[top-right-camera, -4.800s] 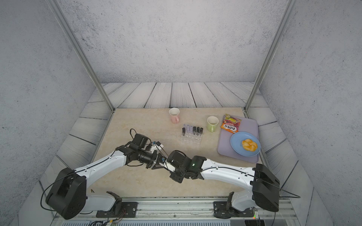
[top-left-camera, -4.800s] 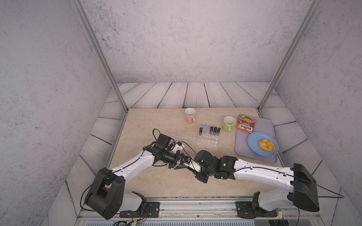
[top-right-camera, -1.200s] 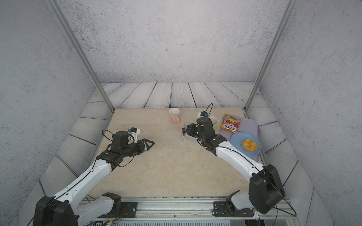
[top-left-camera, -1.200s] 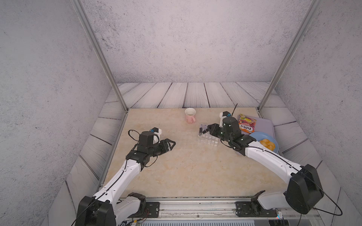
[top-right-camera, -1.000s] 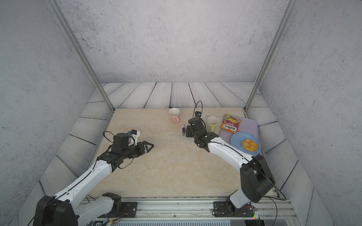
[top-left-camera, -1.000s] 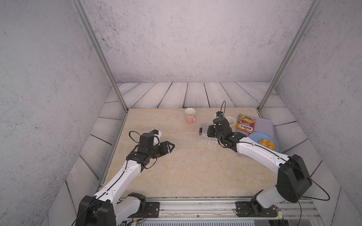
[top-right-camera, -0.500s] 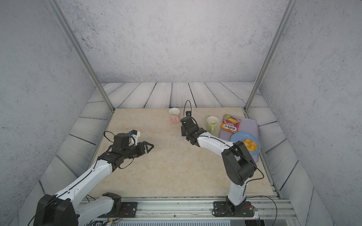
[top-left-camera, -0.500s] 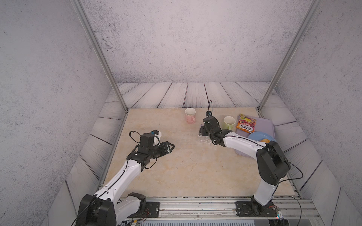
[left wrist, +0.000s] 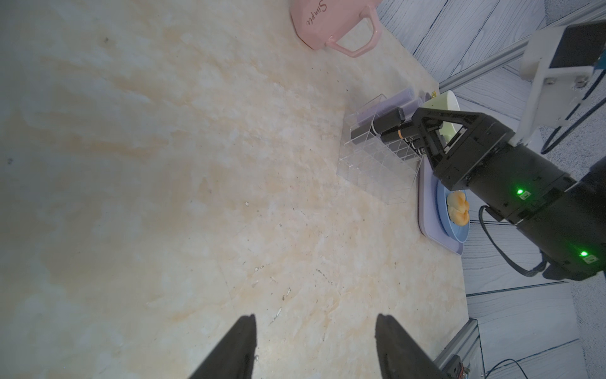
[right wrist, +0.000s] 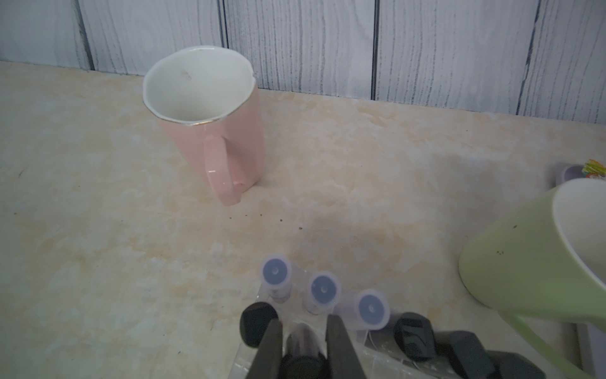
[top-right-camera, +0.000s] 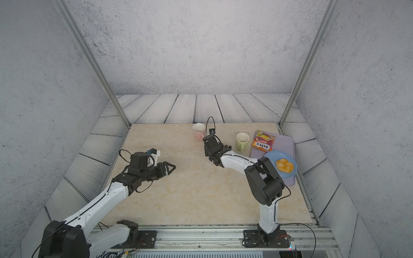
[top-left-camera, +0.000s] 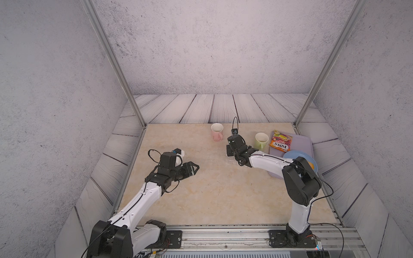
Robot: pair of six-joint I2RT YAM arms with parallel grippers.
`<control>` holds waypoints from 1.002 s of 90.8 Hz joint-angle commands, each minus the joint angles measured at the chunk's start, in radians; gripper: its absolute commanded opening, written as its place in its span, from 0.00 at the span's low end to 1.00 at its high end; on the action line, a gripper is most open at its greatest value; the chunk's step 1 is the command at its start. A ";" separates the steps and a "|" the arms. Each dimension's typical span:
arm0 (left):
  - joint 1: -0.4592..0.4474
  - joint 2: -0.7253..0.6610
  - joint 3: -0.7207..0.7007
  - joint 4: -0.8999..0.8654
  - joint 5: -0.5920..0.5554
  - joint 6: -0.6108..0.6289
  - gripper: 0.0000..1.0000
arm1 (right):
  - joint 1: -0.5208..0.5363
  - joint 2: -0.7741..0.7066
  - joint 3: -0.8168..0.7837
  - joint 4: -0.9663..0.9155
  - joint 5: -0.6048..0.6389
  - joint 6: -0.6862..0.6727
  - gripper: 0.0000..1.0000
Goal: Arrange the lipsticks in the organizer
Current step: Place the lipstick in the storage box.
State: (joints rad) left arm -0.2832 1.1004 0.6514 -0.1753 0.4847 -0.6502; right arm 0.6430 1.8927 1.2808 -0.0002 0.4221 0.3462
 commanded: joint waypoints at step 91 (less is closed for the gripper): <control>0.081 -0.037 0.087 -0.070 -0.062 0.048 0.61 | -0.011 -0.374 -0.158 -0.049 -0.042 0.134 0.62</control>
State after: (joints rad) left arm -0.2291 1.0912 0.6567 -0.1879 0.4755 -0.6456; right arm 0.6395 1.6054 1.2026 -0.0696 0.4179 0.4397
